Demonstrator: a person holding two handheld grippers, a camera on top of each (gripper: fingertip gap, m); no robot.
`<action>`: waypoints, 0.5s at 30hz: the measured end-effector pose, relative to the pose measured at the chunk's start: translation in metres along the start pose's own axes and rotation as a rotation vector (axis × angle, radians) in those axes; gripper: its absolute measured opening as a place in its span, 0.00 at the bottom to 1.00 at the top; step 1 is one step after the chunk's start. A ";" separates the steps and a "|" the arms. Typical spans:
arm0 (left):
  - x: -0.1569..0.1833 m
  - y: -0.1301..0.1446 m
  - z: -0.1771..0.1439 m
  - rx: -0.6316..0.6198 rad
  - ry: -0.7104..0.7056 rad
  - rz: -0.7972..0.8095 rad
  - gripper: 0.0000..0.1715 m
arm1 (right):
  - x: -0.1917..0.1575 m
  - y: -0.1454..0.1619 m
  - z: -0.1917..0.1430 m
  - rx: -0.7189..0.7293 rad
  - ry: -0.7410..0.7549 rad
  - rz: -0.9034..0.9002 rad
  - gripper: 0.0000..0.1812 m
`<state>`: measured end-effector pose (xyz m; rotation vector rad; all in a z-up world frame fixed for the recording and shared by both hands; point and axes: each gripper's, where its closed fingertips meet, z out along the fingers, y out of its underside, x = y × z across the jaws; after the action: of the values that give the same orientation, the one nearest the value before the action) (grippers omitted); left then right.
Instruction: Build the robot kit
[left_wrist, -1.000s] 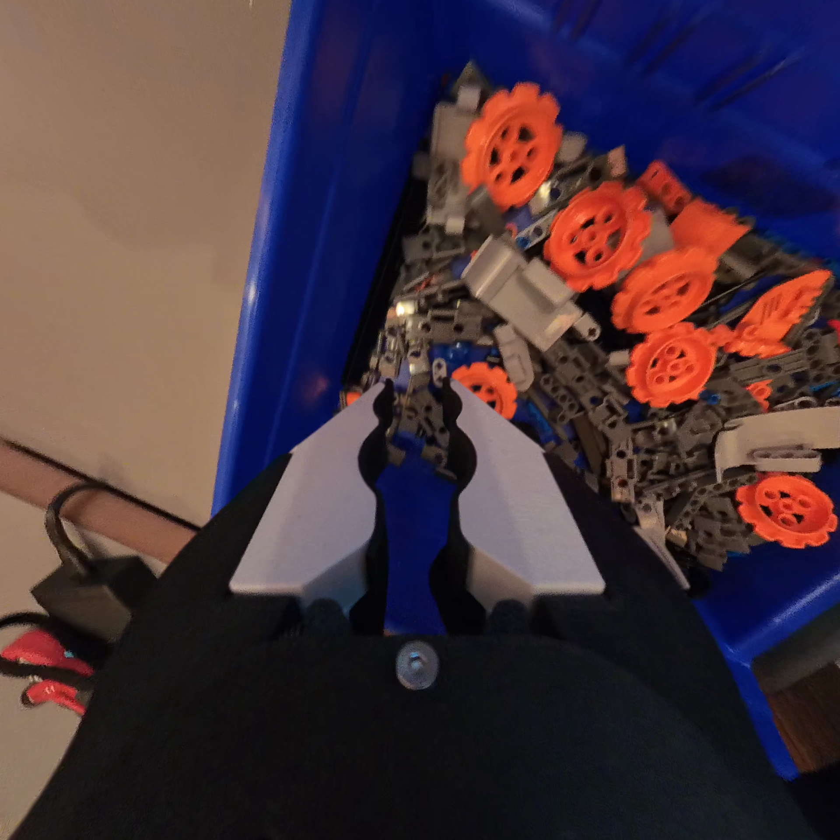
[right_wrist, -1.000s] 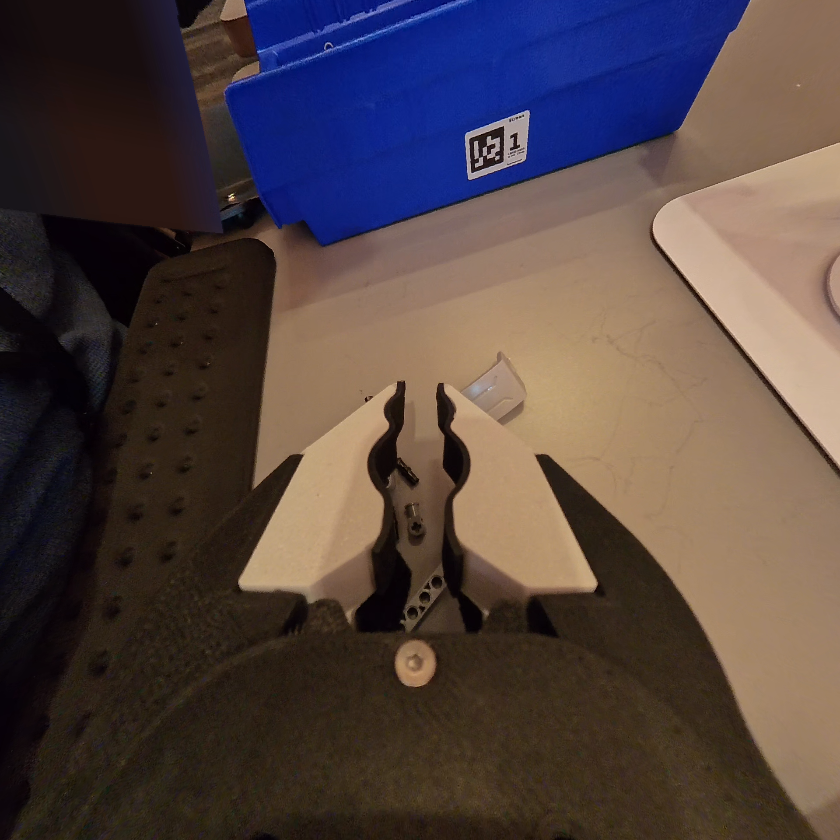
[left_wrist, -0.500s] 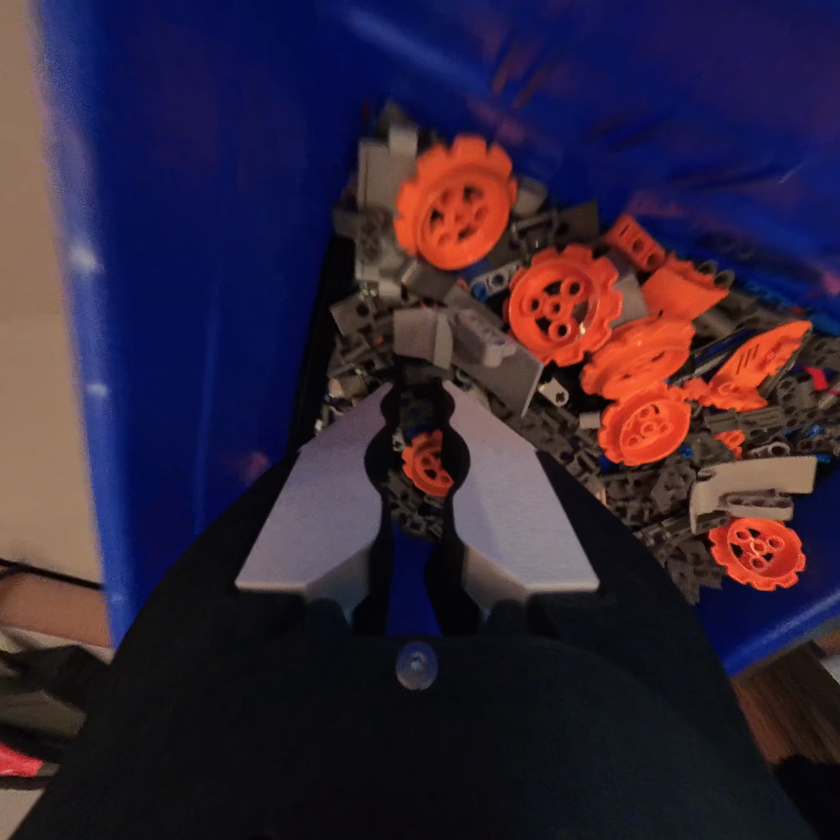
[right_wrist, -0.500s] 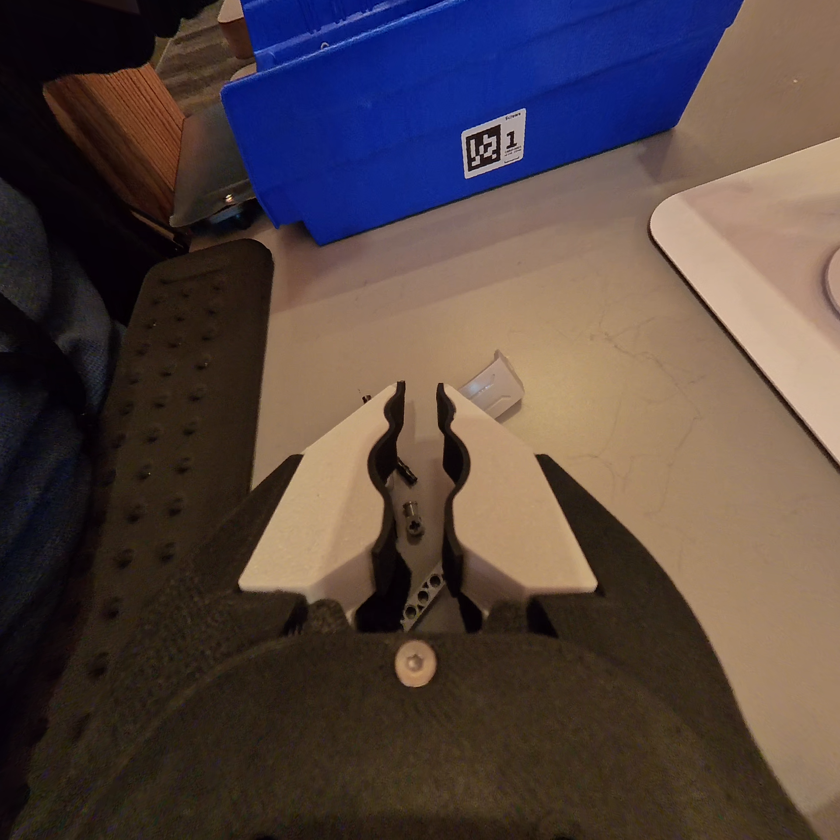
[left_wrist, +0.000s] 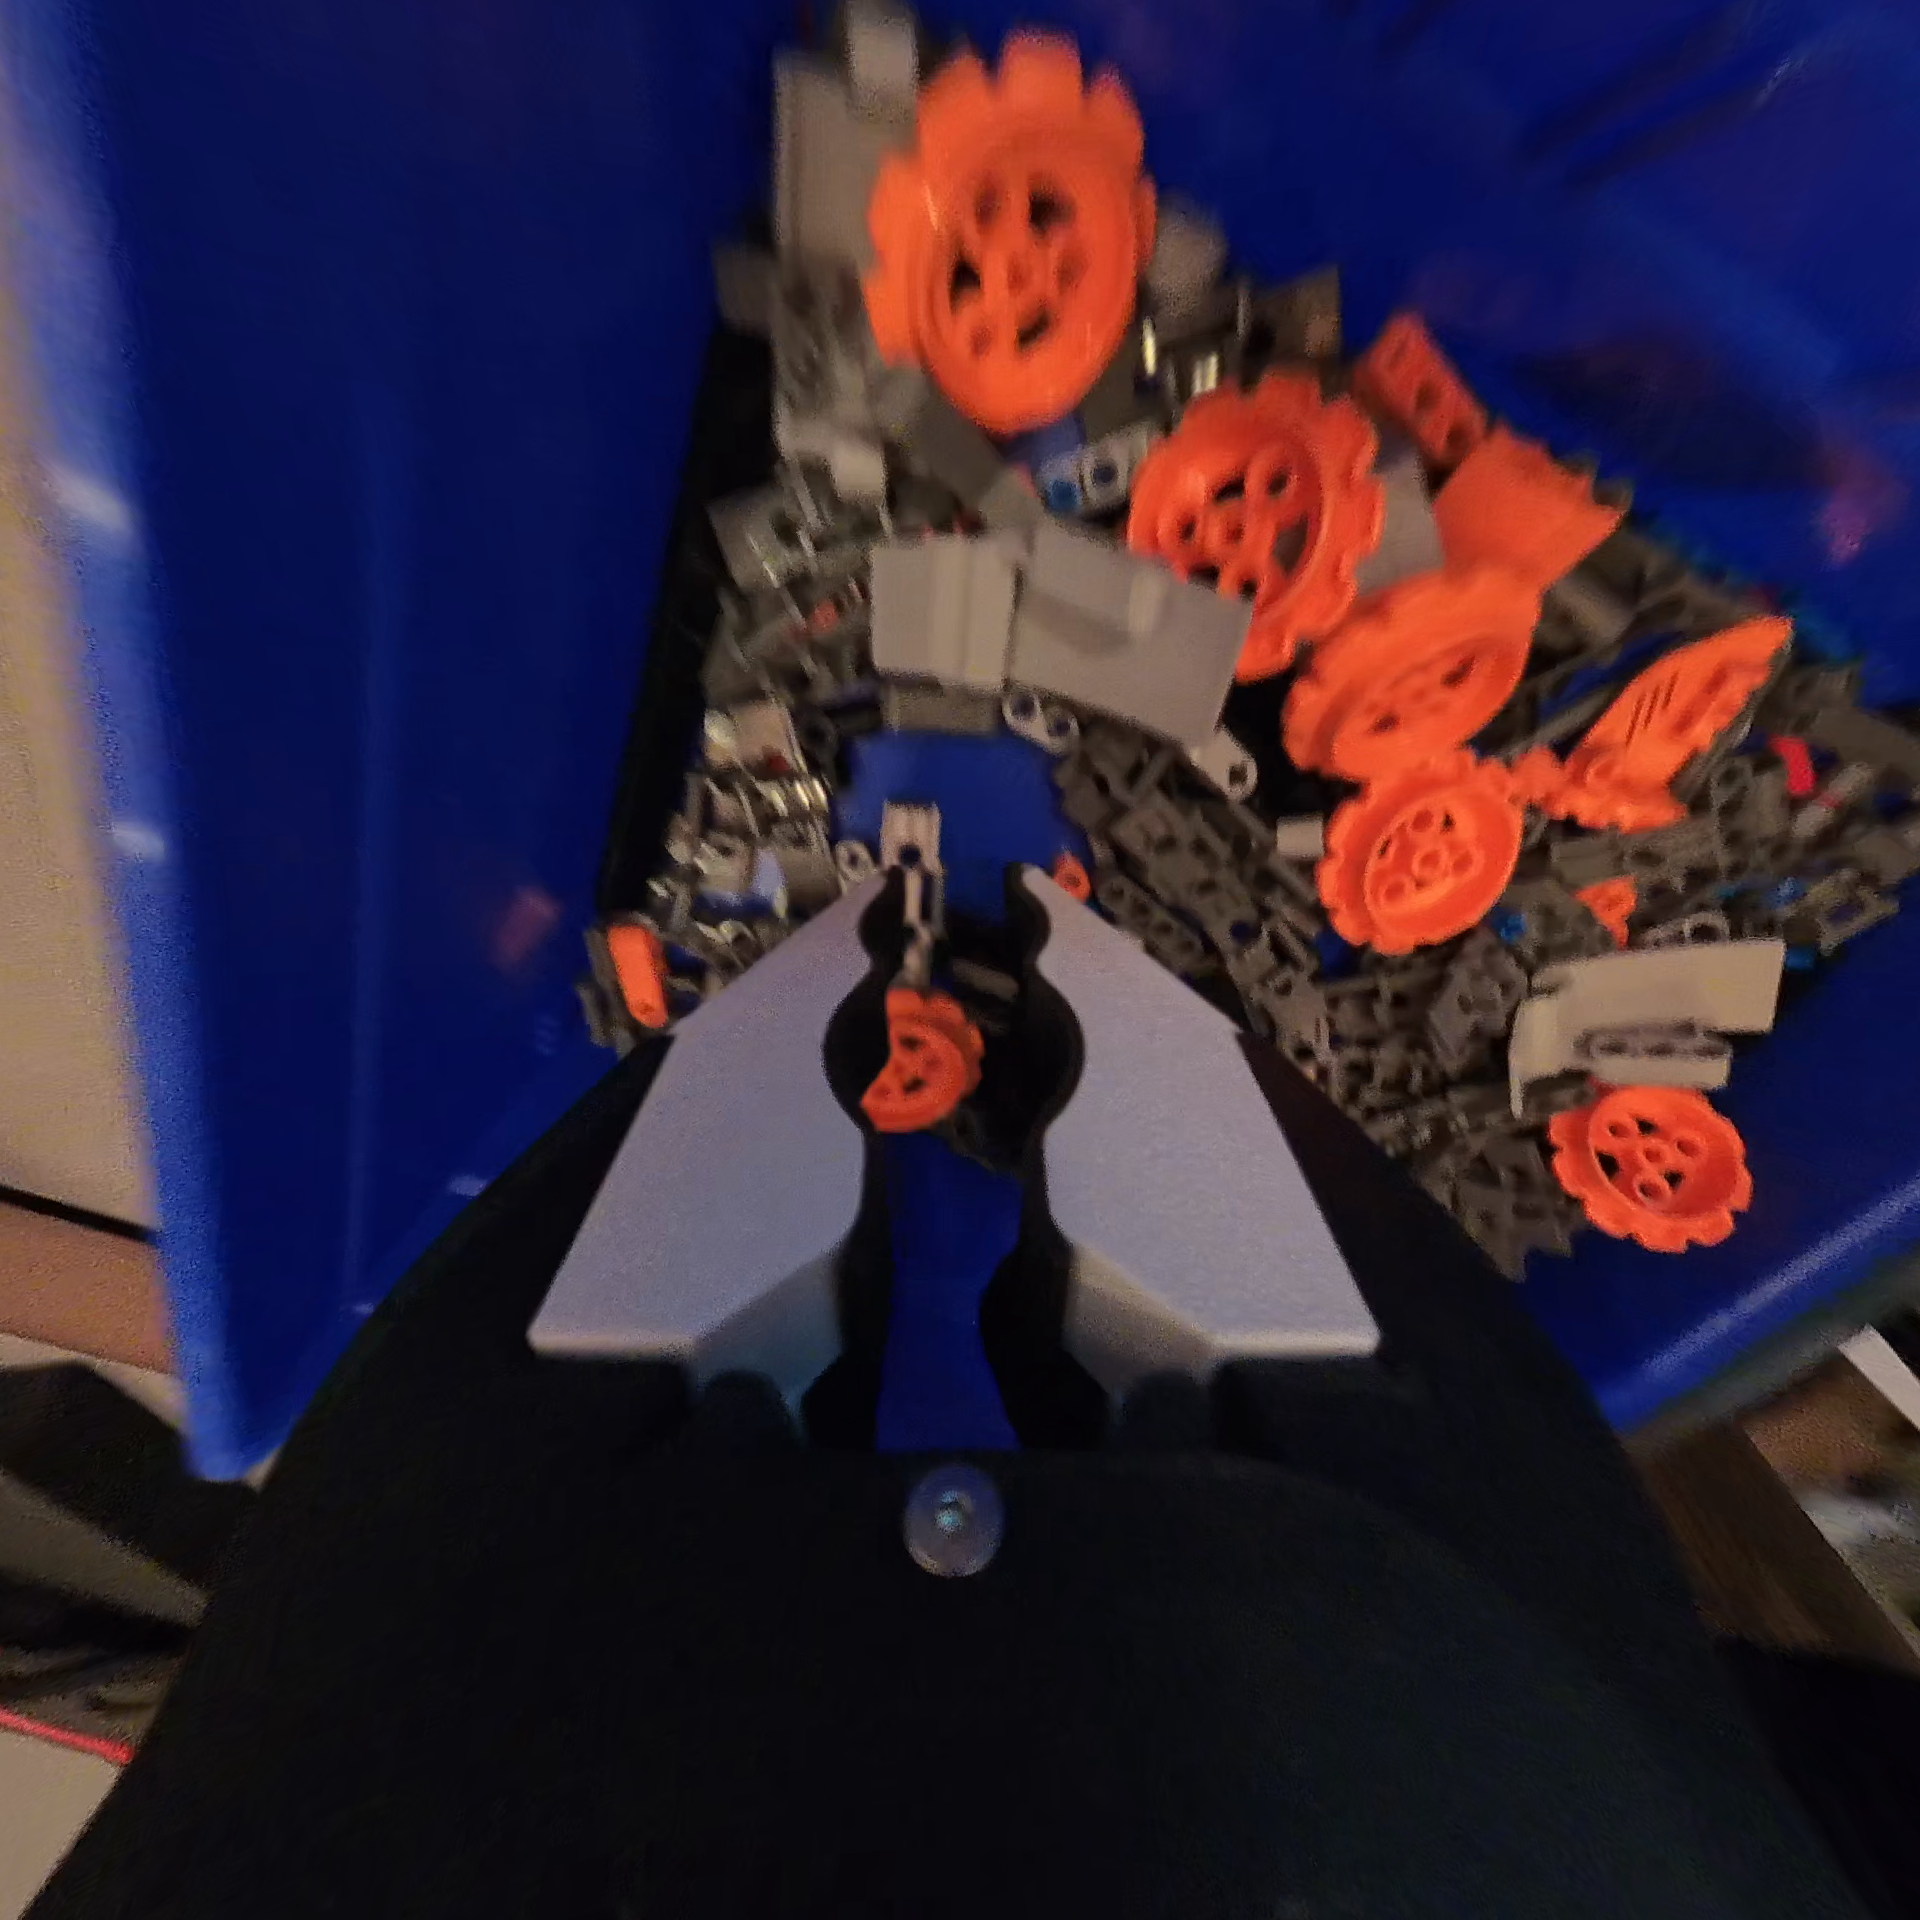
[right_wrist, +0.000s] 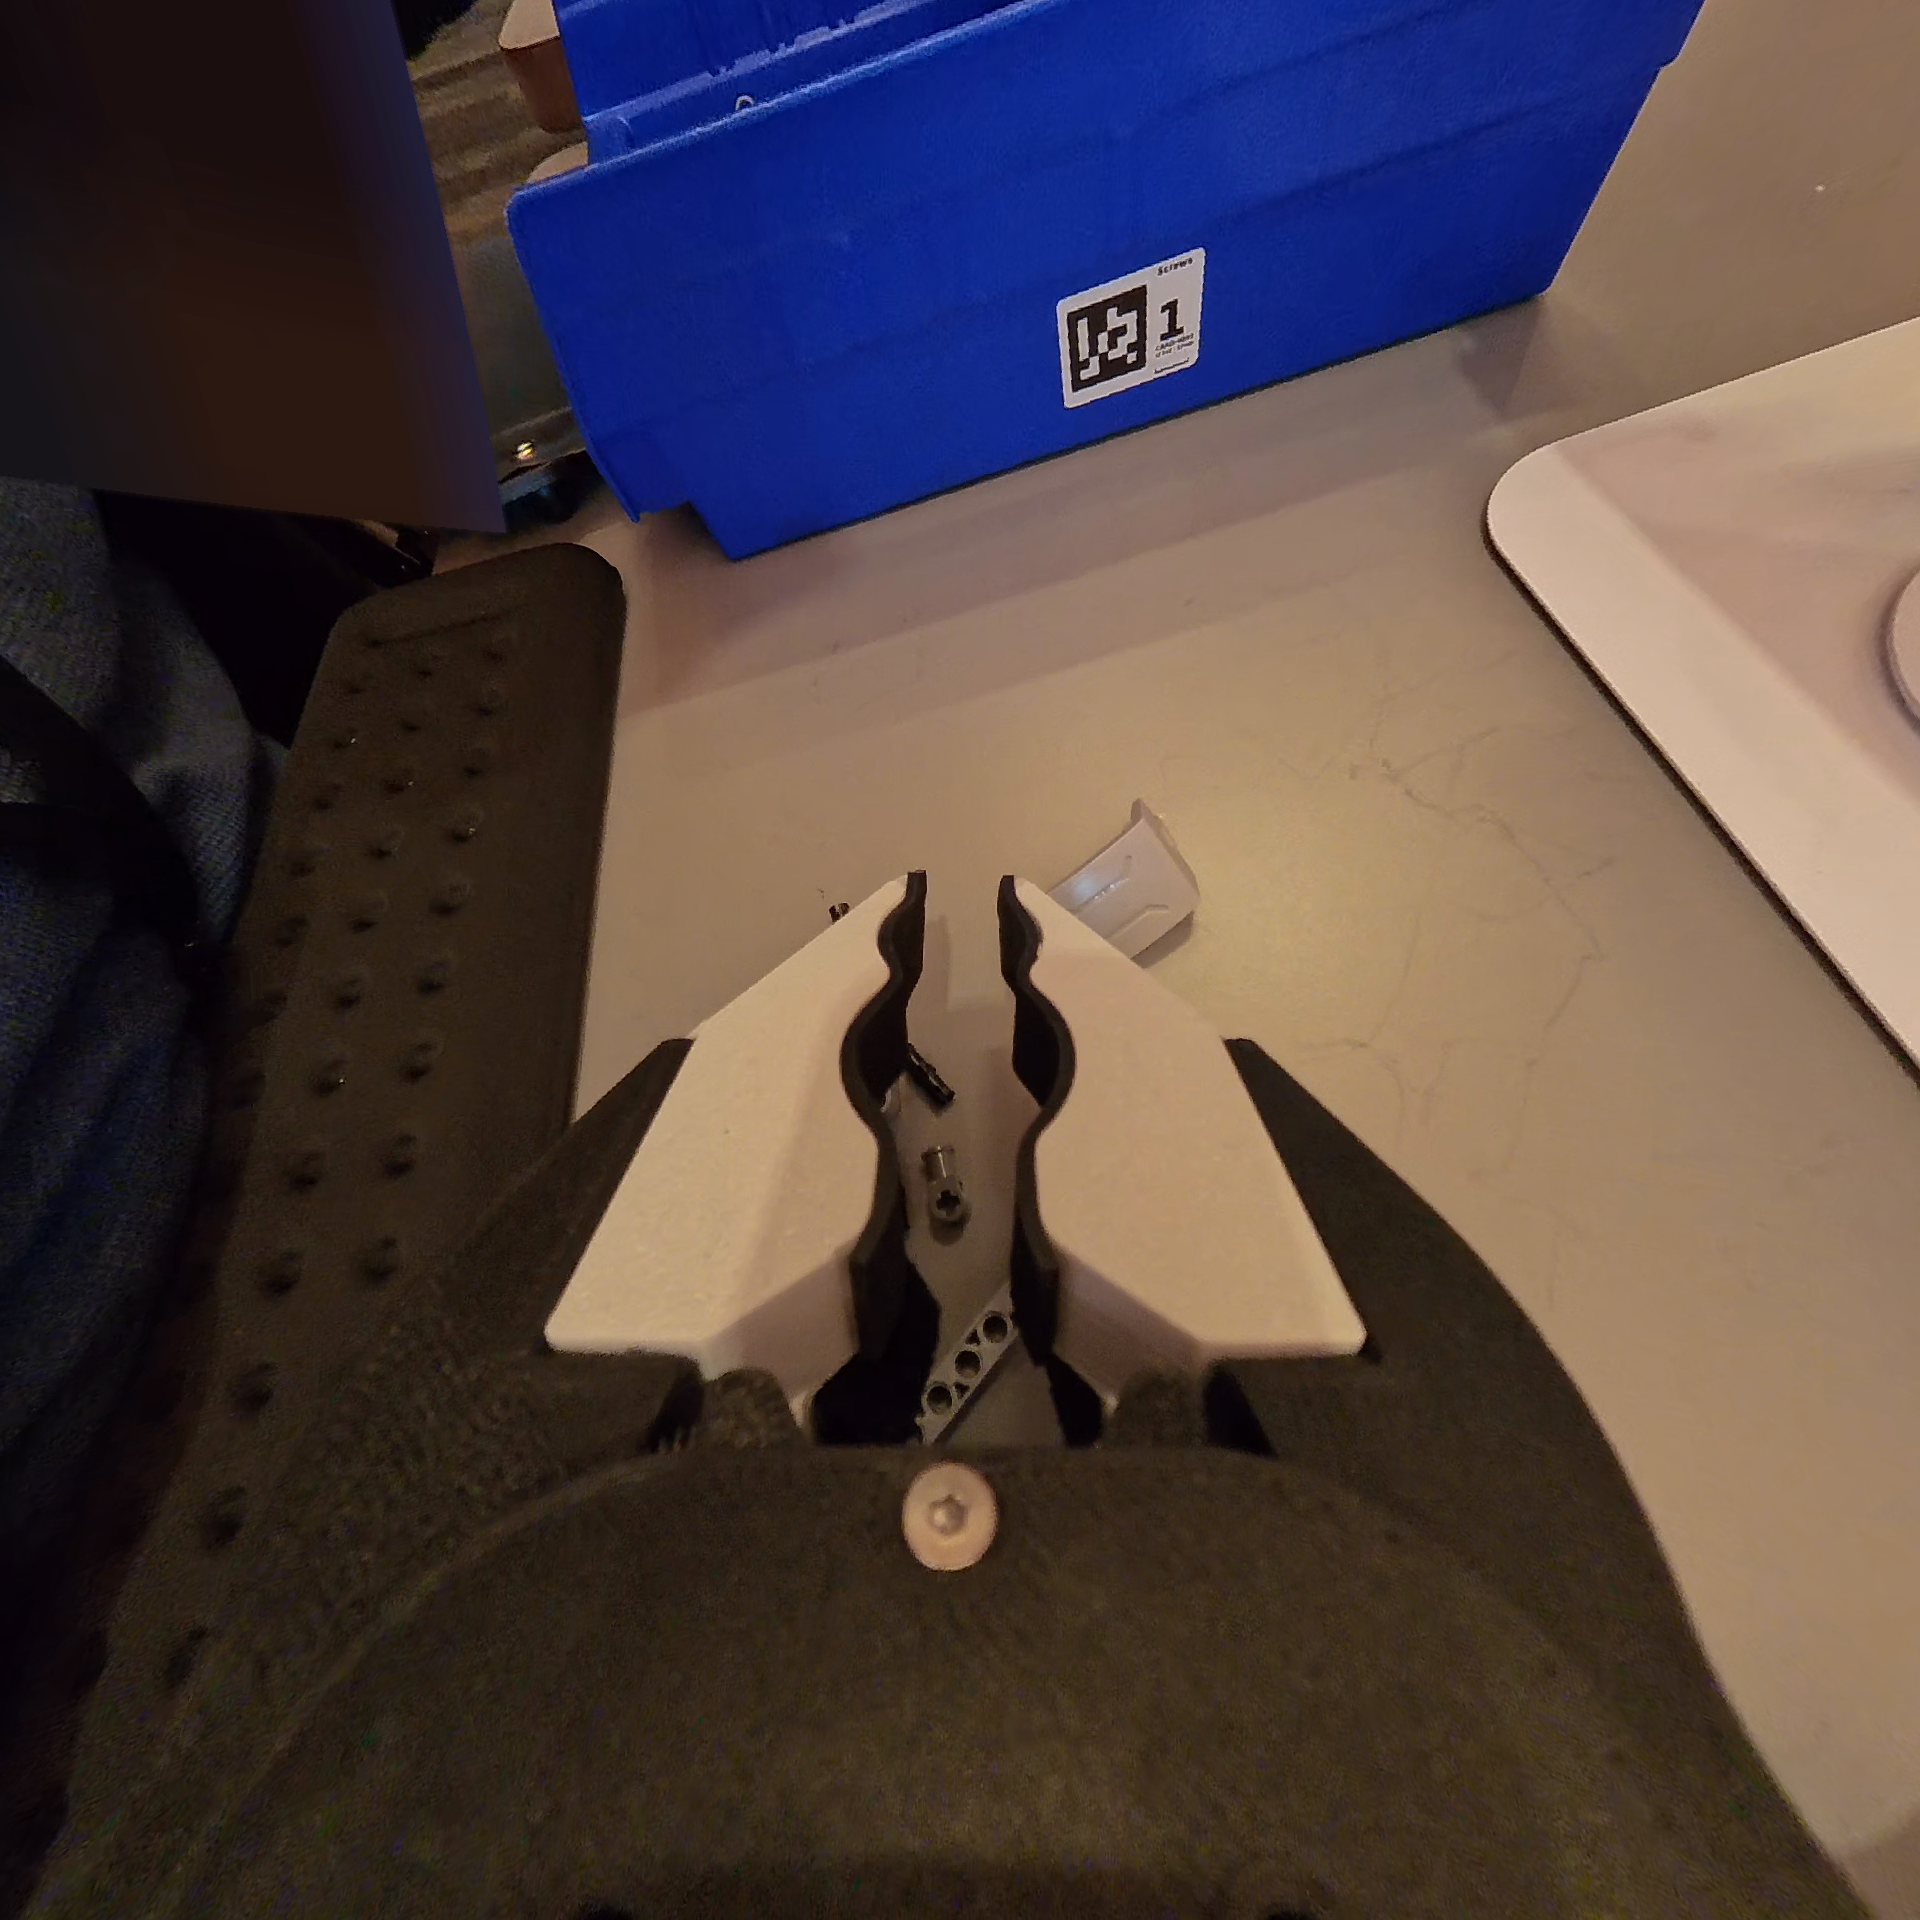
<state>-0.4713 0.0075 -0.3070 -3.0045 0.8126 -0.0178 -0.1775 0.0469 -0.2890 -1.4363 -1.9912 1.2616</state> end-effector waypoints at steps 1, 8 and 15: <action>-0.003 -0.014 -0.005 0.063 -0.017 0.020 0.13 | 0.000 0.000 0.000 0.001 0.000 0.000 0.06; -0.003 -0.065 -0.009 0.213 0.039 0.034 0.13 | 0.001 0.000 0.000 0.001 0.000 0.003 0.06; -0.001 -0.040 0.012 0.099 0.065 0.014 0.06 | 0.000 0.000 0.000 0.003 -0.002 0.002 0.06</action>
<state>-0.4519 0.0430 -0.3181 -2.9190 0.8122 -0.1513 -0.1773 0.0472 -0.2888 -1.4368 -1.9890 1.2673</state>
